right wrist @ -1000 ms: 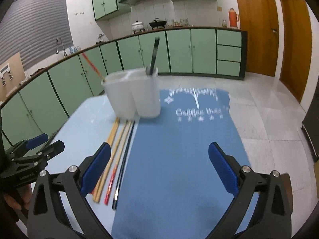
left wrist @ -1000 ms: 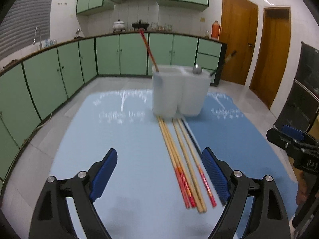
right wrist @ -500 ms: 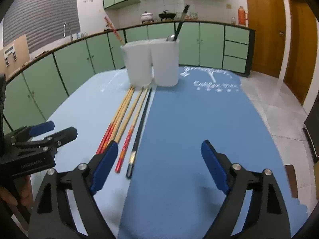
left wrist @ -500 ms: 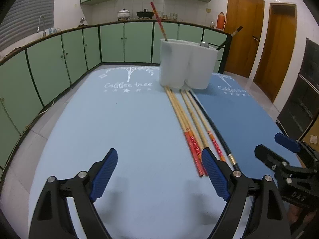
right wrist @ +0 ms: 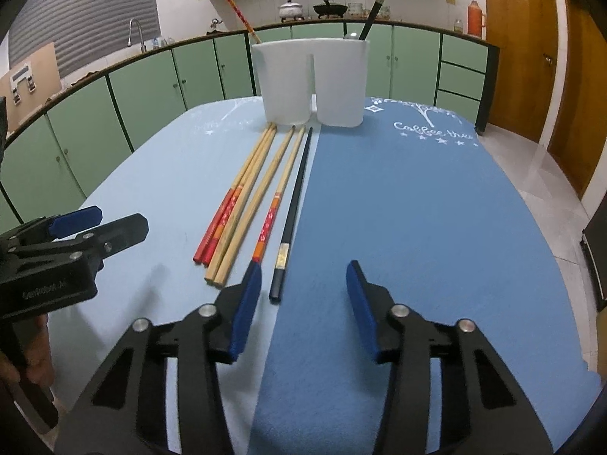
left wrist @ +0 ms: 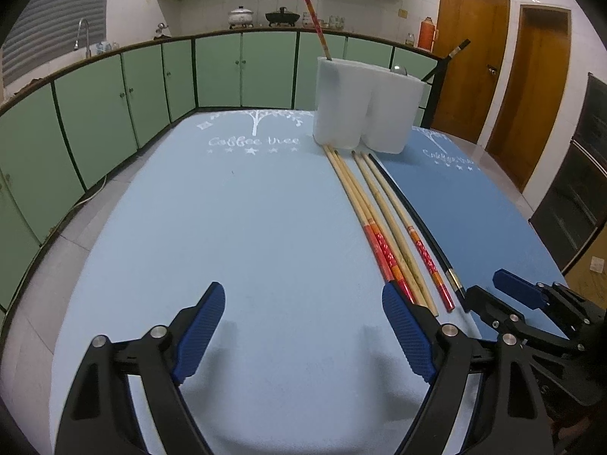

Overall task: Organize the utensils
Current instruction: 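Move back to the table and grasp another black chopstick with the right tool, then grasp another red-patterned chopstick with the left tool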

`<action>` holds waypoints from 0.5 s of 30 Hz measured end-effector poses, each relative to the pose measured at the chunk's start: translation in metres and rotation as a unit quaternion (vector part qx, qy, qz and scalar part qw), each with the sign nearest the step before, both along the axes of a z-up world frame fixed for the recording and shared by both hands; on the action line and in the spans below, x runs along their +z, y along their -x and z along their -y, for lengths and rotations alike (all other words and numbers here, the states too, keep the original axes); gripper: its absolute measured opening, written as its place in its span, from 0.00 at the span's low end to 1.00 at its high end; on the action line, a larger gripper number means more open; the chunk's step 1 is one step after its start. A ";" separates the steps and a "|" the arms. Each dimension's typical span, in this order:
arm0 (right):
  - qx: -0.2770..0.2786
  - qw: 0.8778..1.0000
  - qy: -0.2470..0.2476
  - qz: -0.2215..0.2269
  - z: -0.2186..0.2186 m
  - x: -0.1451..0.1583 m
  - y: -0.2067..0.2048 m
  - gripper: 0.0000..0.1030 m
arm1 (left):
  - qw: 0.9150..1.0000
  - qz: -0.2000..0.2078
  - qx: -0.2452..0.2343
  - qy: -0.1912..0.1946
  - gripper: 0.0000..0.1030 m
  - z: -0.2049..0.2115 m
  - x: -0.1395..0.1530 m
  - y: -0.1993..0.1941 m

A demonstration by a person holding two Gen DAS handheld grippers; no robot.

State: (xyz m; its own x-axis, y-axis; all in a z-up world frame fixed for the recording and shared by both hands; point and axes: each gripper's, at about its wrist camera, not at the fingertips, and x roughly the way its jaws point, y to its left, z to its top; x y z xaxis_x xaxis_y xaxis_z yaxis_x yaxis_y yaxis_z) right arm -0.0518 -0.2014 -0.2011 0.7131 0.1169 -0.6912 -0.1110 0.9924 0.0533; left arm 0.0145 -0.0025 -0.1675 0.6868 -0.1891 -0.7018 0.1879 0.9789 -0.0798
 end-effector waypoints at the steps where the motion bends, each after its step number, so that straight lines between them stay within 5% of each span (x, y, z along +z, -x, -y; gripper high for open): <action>1: 0.002 1.000 0.001 -0.001 -0.001 -0.001 0.000 0.38 | 1.000 -0.002 0.000 0.001 0.81 0.001 -0.001 0.000; 9: 0.004 1.000 0.014 -0.017 -0.006 -0.007 -0.004 0.26 | 1.000 -0.007 -0.004 0.007 0.81 0.004 -0.003 -0.001; 13: 0.004 1.000 0.010 -0.021 -0.003 -0.008 -0.007 0.06 | 1.000 -0.013 -0.013 0.009 0.81 0.010 -0.004 -0.002; 15: 0.005 1.000 0.000 -0.024 0.001 -0.007 -0.007 0.06 | 1.000 -0.016 -0.018 0.009 0.81 0.014 -0.005 -0.001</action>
State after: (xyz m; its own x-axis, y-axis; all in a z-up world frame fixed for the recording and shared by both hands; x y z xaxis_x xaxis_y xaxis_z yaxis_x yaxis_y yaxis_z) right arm -0.0445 -0.2025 -0.2081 0.6773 0.1239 -0.7252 -0.1183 0.9912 0.0588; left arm 0.0157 -0.0163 -0.1722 0.6558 -0.2264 -0.7202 0.2209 0.9698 -0.1038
